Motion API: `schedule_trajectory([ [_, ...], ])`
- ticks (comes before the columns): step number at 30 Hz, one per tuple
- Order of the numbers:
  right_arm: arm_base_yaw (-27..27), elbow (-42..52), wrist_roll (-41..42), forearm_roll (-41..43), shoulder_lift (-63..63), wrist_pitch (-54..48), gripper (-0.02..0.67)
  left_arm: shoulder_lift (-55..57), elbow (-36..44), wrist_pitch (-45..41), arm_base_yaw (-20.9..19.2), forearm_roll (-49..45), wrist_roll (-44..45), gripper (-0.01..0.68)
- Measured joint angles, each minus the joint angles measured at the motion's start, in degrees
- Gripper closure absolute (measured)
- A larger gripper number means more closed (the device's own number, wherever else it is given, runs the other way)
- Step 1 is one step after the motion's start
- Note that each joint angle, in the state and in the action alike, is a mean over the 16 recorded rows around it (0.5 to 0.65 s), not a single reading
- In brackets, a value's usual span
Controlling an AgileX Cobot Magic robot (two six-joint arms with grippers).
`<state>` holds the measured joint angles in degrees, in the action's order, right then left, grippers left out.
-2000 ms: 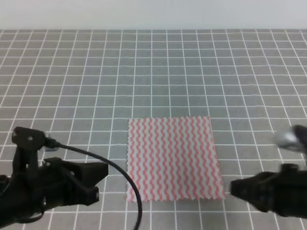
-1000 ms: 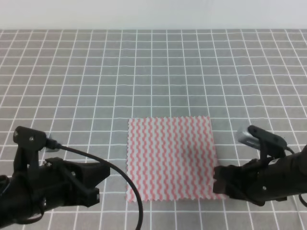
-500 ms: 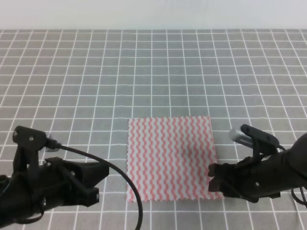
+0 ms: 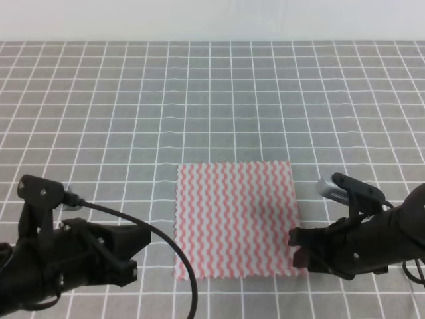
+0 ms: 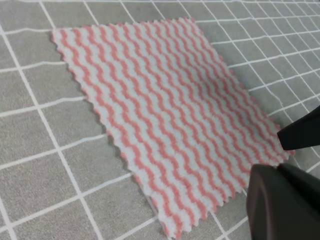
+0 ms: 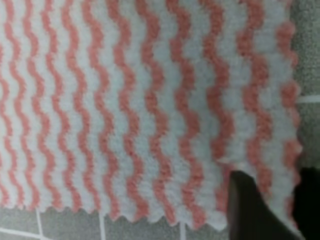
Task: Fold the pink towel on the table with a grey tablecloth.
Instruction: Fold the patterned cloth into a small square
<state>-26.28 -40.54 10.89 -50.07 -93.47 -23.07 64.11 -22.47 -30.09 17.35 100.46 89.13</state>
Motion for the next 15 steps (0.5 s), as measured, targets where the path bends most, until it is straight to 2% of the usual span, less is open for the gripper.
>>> schedule_trajectory([
  [7,0.0,-0.7,0.0,0.3,-0.1,-0.9,0.574,0.0,0.0,-0.1,0.0,-0.1,0.8,0.675],
  [15,0.0,-3.2,0.1,1.0,-0.1,-2.3,0.643,0.1,0.0,0.0,0.0,-0.4,5.8,0.675],
])
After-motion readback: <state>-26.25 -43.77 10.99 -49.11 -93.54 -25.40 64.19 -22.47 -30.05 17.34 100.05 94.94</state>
